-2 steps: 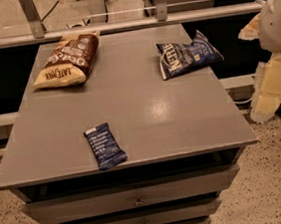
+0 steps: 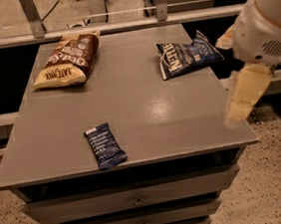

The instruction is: Move rxbar blueberry near blue chip bag

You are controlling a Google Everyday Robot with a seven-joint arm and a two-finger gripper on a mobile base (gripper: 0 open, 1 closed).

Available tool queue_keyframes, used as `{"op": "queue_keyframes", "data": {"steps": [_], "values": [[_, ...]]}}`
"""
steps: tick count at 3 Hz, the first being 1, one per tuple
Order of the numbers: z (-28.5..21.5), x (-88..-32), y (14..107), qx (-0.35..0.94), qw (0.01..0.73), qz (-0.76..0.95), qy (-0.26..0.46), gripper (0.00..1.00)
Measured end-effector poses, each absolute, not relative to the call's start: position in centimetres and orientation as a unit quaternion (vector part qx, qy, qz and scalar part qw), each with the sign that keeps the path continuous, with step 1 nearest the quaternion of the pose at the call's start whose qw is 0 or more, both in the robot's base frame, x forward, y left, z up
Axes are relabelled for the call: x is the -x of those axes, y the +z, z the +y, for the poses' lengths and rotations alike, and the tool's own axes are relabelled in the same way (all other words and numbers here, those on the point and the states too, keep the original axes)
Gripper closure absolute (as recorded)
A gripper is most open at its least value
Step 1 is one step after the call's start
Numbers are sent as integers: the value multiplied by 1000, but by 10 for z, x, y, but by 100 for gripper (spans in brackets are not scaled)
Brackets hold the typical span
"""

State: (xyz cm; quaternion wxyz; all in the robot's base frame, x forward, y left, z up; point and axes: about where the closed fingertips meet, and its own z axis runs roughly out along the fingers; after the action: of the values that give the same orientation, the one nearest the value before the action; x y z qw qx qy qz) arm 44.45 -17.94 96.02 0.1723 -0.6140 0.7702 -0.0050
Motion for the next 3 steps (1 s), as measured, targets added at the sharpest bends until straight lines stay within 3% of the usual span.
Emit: {"op": "queue_keyframes", "data": {"steps": [3], "values": [[26, -443, 865, 640, 216, 723, 149, 0]]}}
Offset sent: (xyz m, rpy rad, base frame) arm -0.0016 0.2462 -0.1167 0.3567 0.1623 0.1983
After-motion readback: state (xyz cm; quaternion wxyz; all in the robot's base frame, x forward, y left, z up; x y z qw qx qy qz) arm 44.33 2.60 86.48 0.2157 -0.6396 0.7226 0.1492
